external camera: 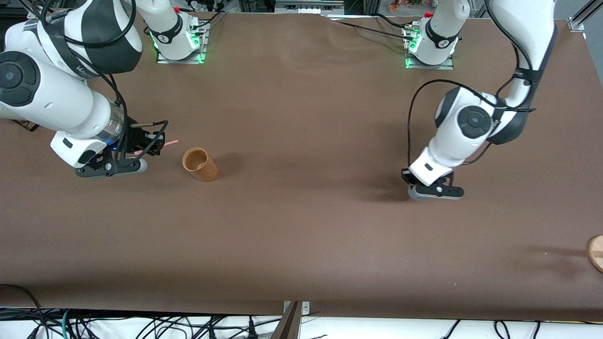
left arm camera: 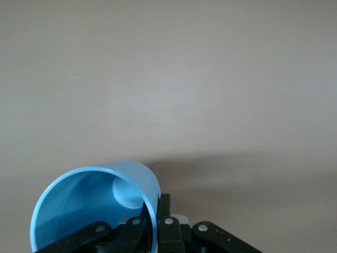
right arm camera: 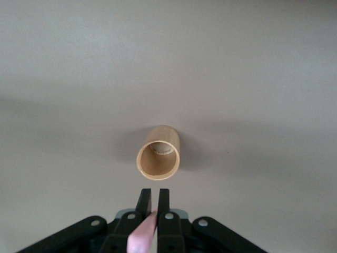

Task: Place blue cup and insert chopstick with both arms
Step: 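Carry the blue cup toward the tan tube while the right gripper lifts the chopstick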

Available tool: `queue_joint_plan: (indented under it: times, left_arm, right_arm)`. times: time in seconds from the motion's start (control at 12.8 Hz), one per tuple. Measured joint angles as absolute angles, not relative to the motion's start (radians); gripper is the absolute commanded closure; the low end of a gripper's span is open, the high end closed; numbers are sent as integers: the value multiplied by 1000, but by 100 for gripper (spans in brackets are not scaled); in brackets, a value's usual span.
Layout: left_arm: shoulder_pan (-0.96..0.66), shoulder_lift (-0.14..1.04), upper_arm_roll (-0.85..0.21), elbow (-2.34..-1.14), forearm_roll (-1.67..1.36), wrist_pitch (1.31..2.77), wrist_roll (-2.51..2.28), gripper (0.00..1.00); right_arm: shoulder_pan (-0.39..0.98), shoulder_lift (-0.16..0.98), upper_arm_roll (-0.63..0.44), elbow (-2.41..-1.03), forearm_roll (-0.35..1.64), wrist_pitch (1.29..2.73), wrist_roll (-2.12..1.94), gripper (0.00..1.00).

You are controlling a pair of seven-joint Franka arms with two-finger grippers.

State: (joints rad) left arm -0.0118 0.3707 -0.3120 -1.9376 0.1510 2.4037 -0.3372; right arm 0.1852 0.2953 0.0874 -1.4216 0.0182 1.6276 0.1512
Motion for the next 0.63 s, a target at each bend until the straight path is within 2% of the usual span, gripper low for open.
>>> queue_joint_plan:
  times: [0.31, 0.63]
  left_arm:
    - [-171, 449, -318, -1814, 141, 2347, -530, 100]
    - [-298, 560, -316, -1690, 141, 2323, -684, 100]
  right_arm:
    - [186, 297, 90, -1418, 18, 1624, 150, 100]
    - [188, 297, 99, -1343, 19, 1576, 148, 100]
